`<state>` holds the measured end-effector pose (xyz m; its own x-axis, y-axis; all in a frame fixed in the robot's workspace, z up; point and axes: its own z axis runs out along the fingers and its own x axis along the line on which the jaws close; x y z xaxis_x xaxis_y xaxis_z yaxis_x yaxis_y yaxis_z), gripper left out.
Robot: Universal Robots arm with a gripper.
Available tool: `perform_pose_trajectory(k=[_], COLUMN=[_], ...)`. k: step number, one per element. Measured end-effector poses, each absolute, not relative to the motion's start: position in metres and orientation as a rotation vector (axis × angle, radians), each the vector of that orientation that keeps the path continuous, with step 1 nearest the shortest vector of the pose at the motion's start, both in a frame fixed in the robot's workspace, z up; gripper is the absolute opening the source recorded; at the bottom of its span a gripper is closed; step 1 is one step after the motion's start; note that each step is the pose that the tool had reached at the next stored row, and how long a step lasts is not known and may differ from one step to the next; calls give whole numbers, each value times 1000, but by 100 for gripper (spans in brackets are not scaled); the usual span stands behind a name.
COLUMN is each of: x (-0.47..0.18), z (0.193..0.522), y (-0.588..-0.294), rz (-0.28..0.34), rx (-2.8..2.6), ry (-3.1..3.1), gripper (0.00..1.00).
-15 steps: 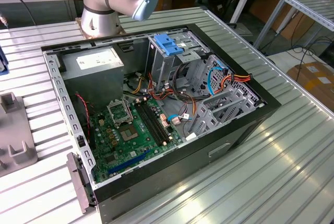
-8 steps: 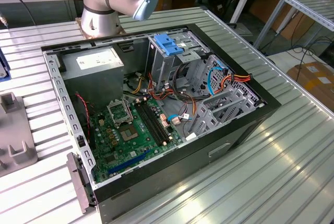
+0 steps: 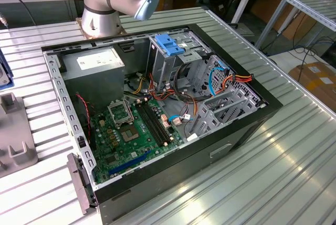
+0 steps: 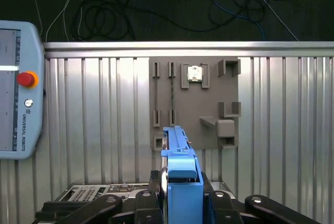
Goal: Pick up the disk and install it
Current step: 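Pick up the disk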
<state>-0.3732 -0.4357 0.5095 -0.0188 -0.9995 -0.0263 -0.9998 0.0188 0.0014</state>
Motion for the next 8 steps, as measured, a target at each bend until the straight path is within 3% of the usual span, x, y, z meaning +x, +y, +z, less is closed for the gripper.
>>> perform_pose_trajectory(k=[8], x=[-370], z=[509], y=[-437], rz=[30], rx=[-2188], ry=[2230], gripper=[37])
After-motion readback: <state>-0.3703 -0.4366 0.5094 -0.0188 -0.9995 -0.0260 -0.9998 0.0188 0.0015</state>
